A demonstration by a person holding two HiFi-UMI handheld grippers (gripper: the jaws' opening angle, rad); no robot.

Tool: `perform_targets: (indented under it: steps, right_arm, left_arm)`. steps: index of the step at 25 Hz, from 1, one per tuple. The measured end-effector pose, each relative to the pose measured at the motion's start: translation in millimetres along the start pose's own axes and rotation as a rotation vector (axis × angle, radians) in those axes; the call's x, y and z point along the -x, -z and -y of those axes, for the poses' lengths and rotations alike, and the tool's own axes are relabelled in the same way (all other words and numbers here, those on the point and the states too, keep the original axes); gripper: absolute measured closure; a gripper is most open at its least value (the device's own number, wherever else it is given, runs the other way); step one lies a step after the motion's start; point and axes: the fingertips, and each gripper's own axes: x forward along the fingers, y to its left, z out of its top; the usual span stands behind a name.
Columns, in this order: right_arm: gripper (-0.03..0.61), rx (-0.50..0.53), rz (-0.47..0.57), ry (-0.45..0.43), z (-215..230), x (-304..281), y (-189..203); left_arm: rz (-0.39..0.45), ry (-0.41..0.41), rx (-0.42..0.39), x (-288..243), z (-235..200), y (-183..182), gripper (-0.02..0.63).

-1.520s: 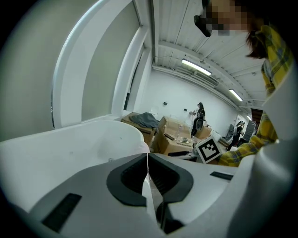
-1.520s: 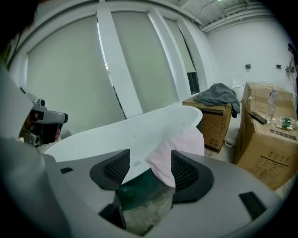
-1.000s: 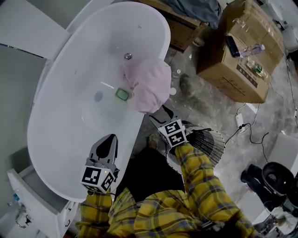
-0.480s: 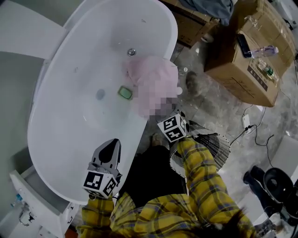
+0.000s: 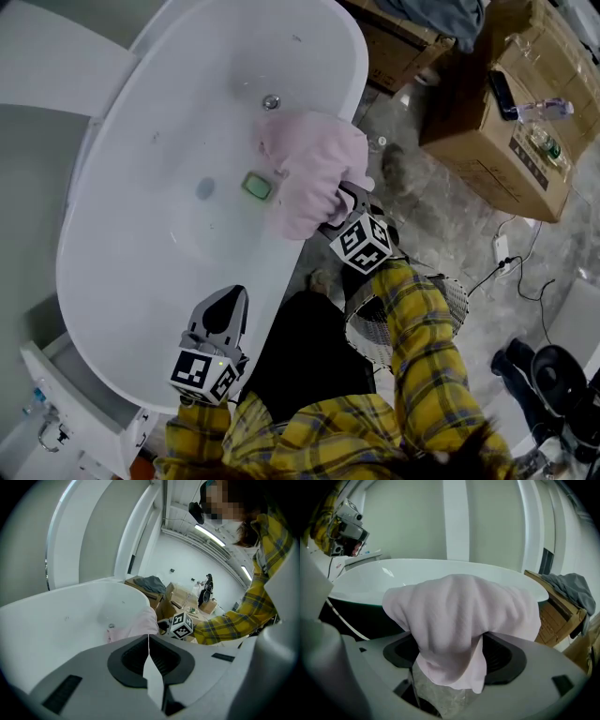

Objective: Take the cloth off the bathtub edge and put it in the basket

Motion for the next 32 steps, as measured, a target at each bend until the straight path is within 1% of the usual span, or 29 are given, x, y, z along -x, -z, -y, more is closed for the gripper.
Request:
perform_targets:
  steps: [5,7,8,10,11,13,15,19,23,27,32]
  right_arm:
    - [0.189,0.072,-0.020,-0.035,-4,-2,-3]
    - [0.210,0.077,-0.017,-0.029,-5,-1,-4]
    - [0.253,0.074,-0.009,-0.011,-4,1,-5]
    - [0.393,0.053,0.018,0.045,2,5,-9]
    - [0.428,0.032,0.032,0.067,4,7,-10]
    - [0.463,-0.016,0.057,0.094,7,11,-13]
    - [0.478,-0.052,0.079,0.114,8,16,-17]
    - [0.488,-0.096,0.134,0.161,13,30,-29]
    - [0.491,-0.111,0.180,0.222,19,47,-42]
    - [0.492,-0.121,0.232,0.282,23,67,-60]
    - [0.492,-0.172,0.312,0.306,25,105,-91]
  left_arm:
    - [-0.007,0.014,-0.022,0,6,2,0.594]
    - [-0.007,0.022,-0.029,1,9,3,0.594]
    - [-0.007,0.024,-0.031,1,10,3,0.594]
    - [-0.010,0.026,-0.041,1,12,3,0.594]
    - [-0.012,0.027,-0.045,1,13,4,0.594]
    - [-0.012,0.029,-0.050,1,15,4,0.594]
    - [-0.010,0.031,-0.050,1,16,4,0.594]
    - [-0.005,0.028,-0.058,2,18,2,0.594]
    - [0.010,0.017,-0.070,3,20,1,0.594]
    - [0.046,0.000,-0.081,8,21,-5,0.594]
    - [0.098,-0.012,-0.099,16,21,-10,0.592]
